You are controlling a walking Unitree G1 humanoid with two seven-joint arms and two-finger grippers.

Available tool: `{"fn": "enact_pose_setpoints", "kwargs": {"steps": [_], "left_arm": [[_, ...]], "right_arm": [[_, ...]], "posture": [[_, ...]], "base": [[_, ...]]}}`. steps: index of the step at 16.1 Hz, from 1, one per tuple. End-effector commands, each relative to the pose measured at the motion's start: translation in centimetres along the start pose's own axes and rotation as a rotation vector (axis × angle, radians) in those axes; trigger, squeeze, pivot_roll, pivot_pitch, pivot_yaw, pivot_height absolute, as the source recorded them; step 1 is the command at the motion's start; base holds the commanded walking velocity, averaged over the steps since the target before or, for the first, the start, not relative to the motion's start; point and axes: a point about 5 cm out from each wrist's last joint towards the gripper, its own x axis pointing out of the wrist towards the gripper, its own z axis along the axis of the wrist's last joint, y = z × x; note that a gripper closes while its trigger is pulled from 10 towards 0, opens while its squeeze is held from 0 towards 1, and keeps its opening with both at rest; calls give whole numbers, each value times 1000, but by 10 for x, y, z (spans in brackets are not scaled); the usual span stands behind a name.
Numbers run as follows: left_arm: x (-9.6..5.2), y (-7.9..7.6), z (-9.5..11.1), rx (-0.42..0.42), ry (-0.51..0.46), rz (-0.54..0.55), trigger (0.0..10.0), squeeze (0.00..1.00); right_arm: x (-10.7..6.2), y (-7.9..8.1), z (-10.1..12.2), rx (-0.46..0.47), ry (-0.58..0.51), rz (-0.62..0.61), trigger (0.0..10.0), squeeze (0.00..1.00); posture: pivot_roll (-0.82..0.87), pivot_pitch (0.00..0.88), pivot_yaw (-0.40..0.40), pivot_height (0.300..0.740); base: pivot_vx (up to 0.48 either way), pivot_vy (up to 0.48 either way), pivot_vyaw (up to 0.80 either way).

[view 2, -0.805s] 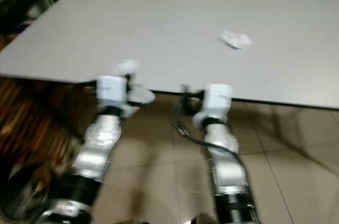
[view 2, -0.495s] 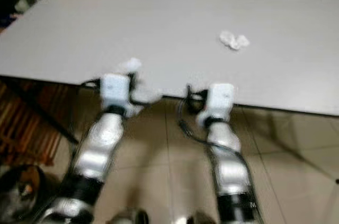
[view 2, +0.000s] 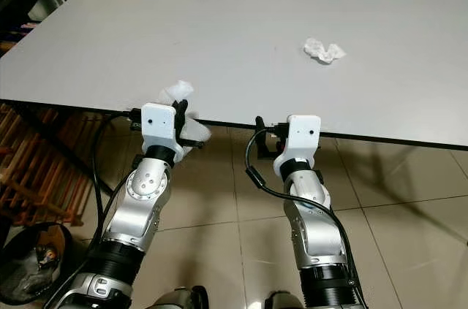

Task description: Picking trash to rubbish bin

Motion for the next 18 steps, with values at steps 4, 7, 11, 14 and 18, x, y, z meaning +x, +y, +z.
{"fn": "enact_pose_setpoints", "kwargs": {"steps": [4, 7, 11, 14, 18], "left_arm": [[-1, 2, 0, 6, 0, 12, 10000, 0], [-1, 2, 1, 8, -1, 14, 10000, 0], [0, 3, 2, 8, -6, 18, 10000, 0], [0, 3, 2, 9, -6, 20, 10000, 0], [0, 4, 1, 12, -4, 22, 10000, 0]], "right_arm": [[-2, 6, 0, -15, 4, 39, 10000, 0], [-2, 7, -1, -17, 9, 44, 10000, 0], [-1, 7, -1, -18, 12, 50, 10000, 0], [-2, 7, -2, -18, 17, 54, 10000, 0], [-2, 8, -3, -16, 21, 62, 10000, 0]], "posture": [[-79, 159, 54, 740], [-77, 159, 53, 740], [-79, 158, 53, 740], [-75, 158, 51, 740], [-73, 157, 51, 740]], "base": [[0, 0, 781], [0, 0, 800], [0, 0, 800], [0, 0, 800], [0, 0, 800]]}}
